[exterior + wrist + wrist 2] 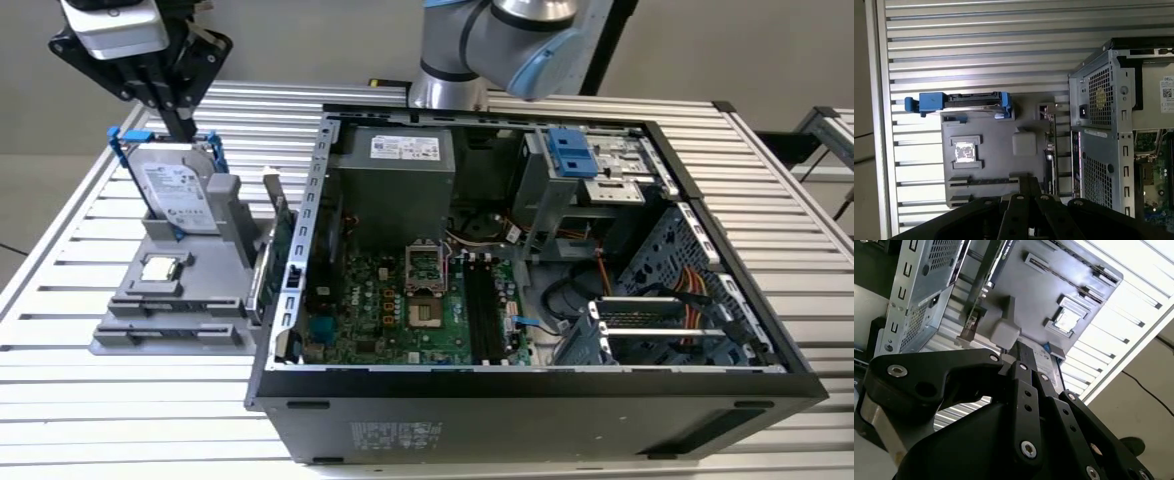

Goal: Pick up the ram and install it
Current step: 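Reach for the ram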

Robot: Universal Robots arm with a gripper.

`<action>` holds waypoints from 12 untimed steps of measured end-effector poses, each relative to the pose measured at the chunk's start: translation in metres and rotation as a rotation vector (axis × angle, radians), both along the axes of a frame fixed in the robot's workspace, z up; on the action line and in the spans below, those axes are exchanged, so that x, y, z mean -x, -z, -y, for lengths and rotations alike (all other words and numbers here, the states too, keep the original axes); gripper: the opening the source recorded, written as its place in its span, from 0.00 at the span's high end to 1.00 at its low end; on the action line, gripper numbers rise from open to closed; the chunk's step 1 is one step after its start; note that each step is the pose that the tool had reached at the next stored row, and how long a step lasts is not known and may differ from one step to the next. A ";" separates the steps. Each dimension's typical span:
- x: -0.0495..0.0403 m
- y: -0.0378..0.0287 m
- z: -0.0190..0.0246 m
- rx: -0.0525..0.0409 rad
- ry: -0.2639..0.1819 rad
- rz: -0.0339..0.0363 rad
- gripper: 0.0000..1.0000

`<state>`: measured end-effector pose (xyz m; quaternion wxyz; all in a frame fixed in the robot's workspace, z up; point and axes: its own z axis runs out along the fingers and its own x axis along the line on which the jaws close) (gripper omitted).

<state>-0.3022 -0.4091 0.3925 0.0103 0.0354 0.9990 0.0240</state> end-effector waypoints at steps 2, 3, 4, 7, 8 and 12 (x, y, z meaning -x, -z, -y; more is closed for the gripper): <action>0.0028 0.0000 0.0001 0.0000 0.000 -0.0001 1.00; 0.0041 0.0000 0.0002 0.0000 0.000 -0.0001 1.00; 0.0054 0.0000 0.0002 0.0000 0.000 -0.0001 1.00; 0.0094 0.0000 0.0004 0.0000 0.000 -0.0001 1.00; 0.0107 0.0000 0.0004 0.0000 0.000 -0.0002 1.00; 0.0158 0.0000 0.0006 0.0000 0.000 -0.0003 1.00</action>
